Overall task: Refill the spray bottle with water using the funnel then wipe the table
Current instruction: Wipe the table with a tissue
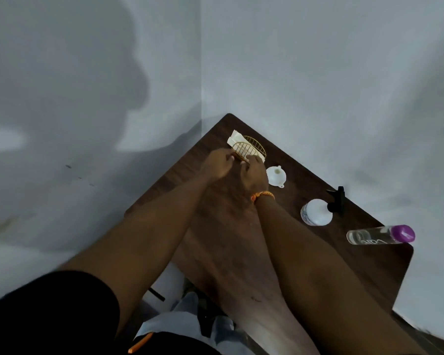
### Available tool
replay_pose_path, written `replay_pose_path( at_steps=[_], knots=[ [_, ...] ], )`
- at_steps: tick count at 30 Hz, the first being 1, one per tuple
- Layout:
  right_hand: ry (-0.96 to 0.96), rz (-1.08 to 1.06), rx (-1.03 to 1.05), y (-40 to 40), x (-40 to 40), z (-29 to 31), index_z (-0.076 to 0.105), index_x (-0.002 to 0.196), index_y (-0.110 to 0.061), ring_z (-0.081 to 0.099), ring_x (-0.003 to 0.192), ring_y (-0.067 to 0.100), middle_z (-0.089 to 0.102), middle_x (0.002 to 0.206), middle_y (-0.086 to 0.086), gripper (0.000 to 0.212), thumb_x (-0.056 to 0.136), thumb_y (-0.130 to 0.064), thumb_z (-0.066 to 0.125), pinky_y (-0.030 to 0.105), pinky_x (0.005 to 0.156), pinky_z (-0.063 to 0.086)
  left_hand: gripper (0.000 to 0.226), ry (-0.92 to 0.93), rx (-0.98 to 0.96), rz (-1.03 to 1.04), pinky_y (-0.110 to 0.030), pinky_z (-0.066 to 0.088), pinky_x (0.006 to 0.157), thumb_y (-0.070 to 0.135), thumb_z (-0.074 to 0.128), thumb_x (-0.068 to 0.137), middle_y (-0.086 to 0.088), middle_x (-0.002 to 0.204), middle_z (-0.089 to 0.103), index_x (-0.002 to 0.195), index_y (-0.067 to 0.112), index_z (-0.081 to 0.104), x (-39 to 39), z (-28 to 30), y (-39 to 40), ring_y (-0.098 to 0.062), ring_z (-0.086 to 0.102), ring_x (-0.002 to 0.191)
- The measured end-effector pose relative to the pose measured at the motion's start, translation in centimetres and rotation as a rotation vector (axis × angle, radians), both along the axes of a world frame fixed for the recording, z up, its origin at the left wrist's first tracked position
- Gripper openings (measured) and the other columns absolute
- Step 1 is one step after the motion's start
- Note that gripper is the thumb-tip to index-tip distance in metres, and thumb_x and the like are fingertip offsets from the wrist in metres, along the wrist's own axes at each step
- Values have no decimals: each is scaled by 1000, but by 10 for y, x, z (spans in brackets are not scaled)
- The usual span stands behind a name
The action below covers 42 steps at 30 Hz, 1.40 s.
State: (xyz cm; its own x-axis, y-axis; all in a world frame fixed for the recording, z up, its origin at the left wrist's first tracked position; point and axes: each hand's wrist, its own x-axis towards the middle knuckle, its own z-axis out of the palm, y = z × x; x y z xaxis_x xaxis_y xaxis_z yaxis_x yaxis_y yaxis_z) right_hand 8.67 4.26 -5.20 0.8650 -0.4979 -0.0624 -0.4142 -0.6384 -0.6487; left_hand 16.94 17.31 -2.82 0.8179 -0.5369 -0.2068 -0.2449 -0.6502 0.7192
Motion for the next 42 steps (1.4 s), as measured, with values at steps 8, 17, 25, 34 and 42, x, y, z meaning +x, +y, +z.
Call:
replay_pose_path(
  at_steps=[8, 17, 25, 34, 42],
  knots=[
    [62, 49, -58, -14, 42, -10, 60, 142, -11, 51, 138, 33, 55, 150, 13, 48, 99, -30, 50, 47, 111, 46, 56, 49, 233, -50, -54, 27, 121, 38, 38, 94, -2, 163, 38, 147, 30, 55, 68, -30, -55, -33, 32, 149],
    [72, 64, -62, -23, 47, -16, 58, 143, -10, 49, 141, 33, 49, 156, 13, 45, 101, -25, 54, 48, 114, 44, 43, 86, 241, -51, -52, 12, 122, 28, 45, 106, -12, 157, 44, 146, 35, 57, 79, -29, -69, -32, 23, 149],
    [-132, -179, 68, -22, 37, -1, 54, 144, -5, 46, 143, 29, 51, 153, 14, 49, 95, -9, 57, 41, 119, 39, 24, -100, -74, 116, -39, 41, 110, 25, 71, 90, 0, 124, 65, 111, 33, 81, 78, -15, -55, -16, 56, 125],
    [-257, -206, 13, -37, 14, 29, 61, 136, -5, 60, 125, 30, 67, 134, 13, 49, 95, -32, 60, 44, 109, 47, 17, -49, -519, -75, -24, 59, 89, 4, 68, 89, 5, 95, 80, 95, 11, 83, 28, 65, -77, -6, 75, 94],
    [-266, -341, 216, -26, -93, 23, 68, 112, -9, 67, 92, 27, 73, 102, 10, 18, 100, -16, 57, 40, 84, 54, 19, 22, -367, -70, -24, 58, 87, 4, 67, 87, 3, 96, 79, 97, 13, 81, -57, 32, -94, -5, 72, 91]
  ],
)
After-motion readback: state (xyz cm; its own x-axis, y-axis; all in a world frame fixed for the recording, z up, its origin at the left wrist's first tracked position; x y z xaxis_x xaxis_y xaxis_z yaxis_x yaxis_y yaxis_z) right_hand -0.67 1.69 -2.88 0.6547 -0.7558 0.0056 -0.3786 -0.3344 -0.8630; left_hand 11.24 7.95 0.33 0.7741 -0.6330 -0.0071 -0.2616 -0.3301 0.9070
